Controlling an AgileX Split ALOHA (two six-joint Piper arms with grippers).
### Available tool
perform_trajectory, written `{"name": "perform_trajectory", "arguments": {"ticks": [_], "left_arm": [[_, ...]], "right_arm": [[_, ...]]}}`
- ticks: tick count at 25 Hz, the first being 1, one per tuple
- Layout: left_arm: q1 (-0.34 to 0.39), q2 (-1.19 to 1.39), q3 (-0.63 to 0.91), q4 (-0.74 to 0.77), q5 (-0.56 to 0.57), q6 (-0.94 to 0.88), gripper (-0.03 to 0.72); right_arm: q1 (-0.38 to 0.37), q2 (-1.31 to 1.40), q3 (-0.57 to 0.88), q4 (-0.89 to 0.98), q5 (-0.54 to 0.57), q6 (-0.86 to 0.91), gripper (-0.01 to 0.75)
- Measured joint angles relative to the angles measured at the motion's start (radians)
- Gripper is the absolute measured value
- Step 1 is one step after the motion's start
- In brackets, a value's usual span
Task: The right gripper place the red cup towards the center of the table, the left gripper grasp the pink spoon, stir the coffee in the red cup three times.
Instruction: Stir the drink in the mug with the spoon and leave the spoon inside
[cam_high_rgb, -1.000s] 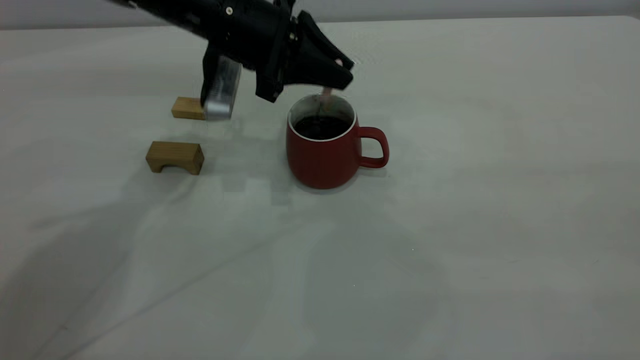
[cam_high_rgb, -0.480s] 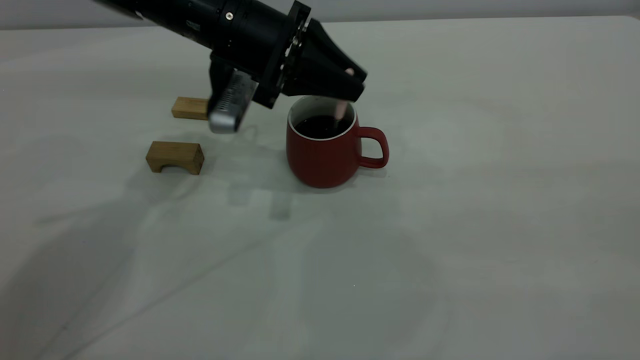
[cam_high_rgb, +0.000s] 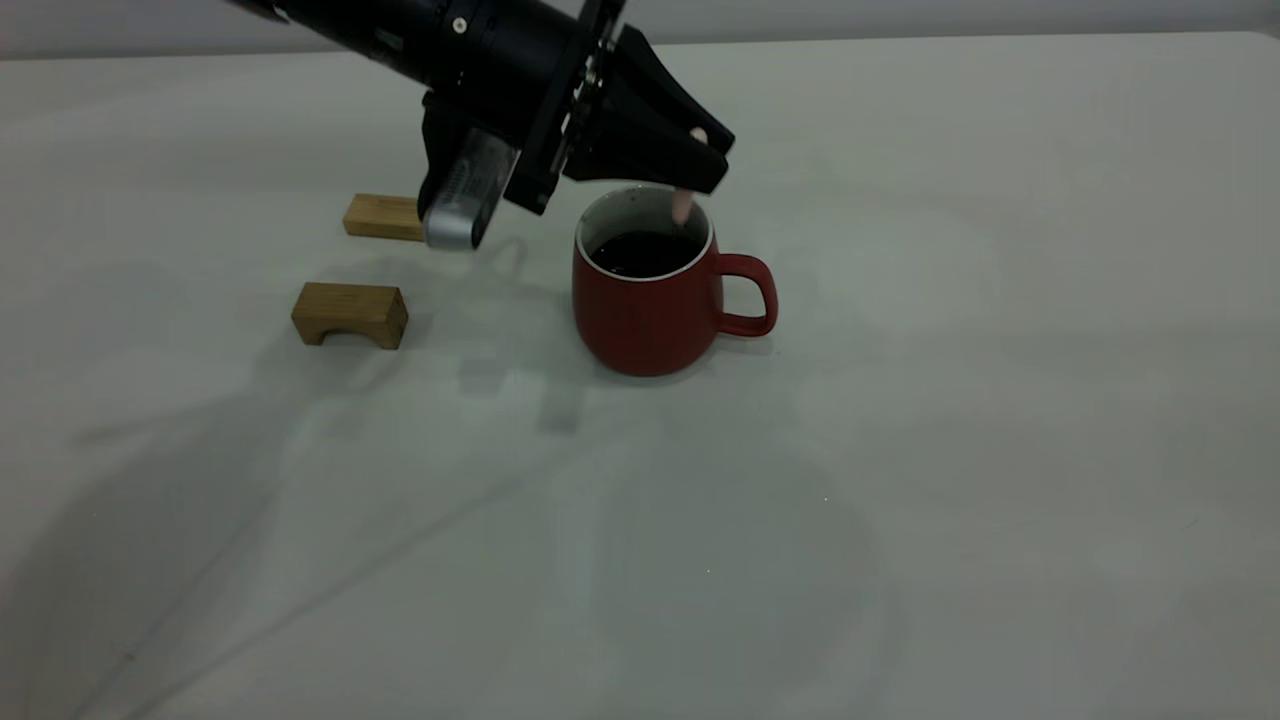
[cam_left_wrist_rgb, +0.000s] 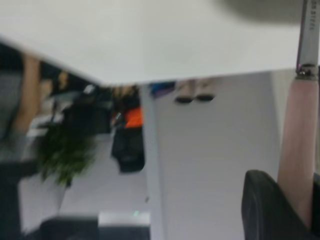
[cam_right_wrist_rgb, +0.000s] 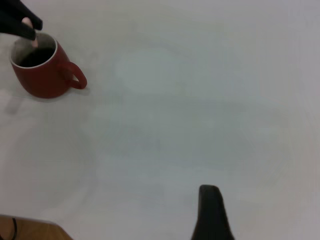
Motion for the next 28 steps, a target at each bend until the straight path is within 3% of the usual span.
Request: {"name": "perform_trajectory", "arguments": {"ticks": [8,12,20,22,26,28], "left_arm": [[0.01,-0.019,-0.054,0.162,0.004,-0.06,0.163],[0.003,-0.018,-0.07,0.162,-0.075,-0.06,0.163],[-0.011,-0.004,-0.07,0.162,-0.087,-0.06,0.17],[-0.011,-0.004,-0.07,0.174,-0.092,-0.06,0.219],[-0.011,-0.004,-0.072,0.239,-0.092,-0.059,0.43],[-0.011,-0.012,-0.09,0.338,-0.078,-0.059,0.492]], "right_arm": [[0.0,0.0,0.0,0.0,0.0,0.0,0.585],[0.0,0.0,0.0,0.0,0.0,0.0,0.585],[0.0,0.0,0.0,0.0,0.0,0.0,0.585],[0.0,0.0,0.0,0.0,0.0,0.0,0.585],[0.0,0.0,0.0,0.0,0.0,0.0,0.585],[0.0,0.0,0.0,0.0,0.0,0.0,0.585]]}}
